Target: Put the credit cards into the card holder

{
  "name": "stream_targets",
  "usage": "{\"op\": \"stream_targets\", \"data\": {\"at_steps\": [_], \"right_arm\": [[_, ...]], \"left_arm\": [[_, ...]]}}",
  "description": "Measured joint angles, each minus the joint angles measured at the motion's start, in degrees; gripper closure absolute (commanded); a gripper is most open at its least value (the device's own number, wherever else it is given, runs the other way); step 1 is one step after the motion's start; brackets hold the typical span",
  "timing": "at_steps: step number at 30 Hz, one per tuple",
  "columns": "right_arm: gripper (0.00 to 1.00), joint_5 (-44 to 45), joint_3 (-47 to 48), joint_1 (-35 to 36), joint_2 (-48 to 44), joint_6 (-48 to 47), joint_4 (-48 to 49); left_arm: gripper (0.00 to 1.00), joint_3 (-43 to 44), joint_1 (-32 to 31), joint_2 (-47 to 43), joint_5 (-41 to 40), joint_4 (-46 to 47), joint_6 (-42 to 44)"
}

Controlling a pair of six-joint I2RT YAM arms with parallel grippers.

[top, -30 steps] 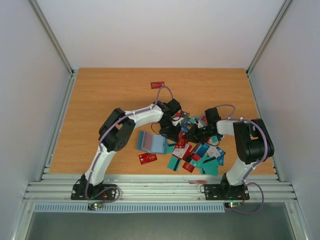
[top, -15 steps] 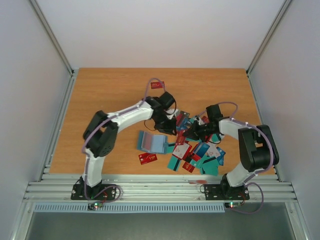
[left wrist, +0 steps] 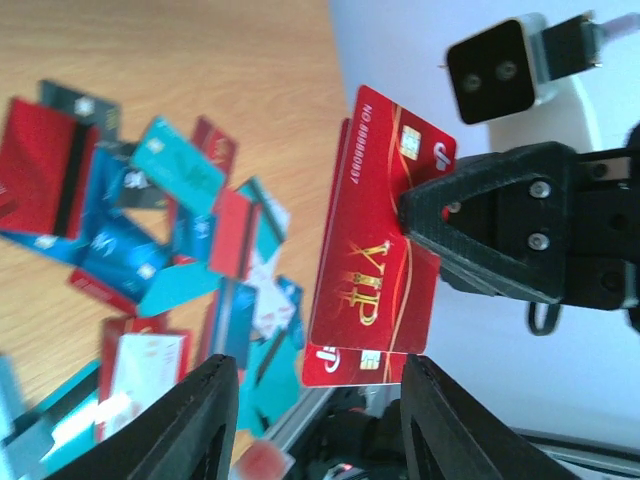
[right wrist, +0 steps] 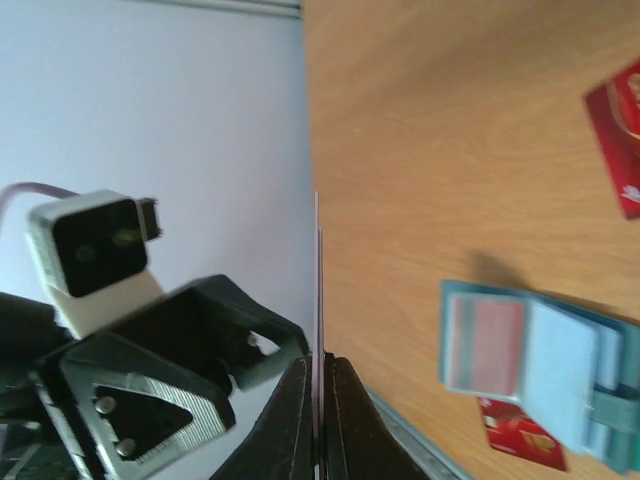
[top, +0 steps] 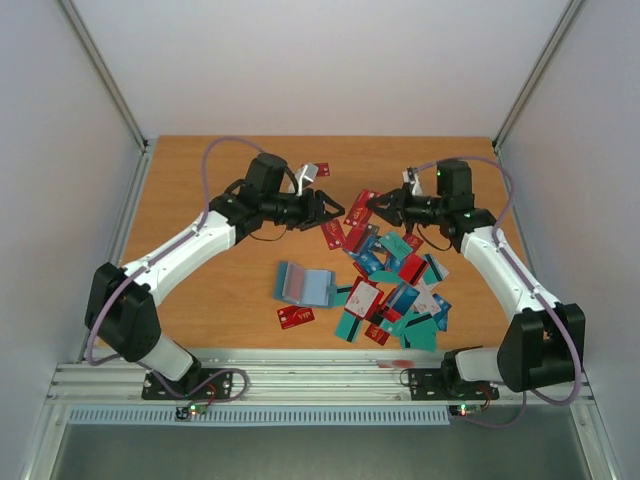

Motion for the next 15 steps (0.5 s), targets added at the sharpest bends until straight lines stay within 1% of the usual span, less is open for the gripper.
{"op": "stream_targets", "data": {"at_steps": [8, 11, 15], "right_arm": [[0.99, -1.1, 5.0, 0.0, -2.0, 9.5, 5.7], [0.99, -1.1, 6.4, 0.0, -2.1, 11.7, 6.8], [0.99, -1.2, 7.1, 0.0, -2.1, 14.1, 8.7]], "left_arm": [[0.58, -2.5, 0.4, -2.8, 5.5, 17.6, -8.9], [0.59, -3.3, 0.6, -2.8, 6.4, 22.1, -11.6], [0.66, -4.2, 0.7, -2.8, 7.1, 25.8, -14.4]]}}
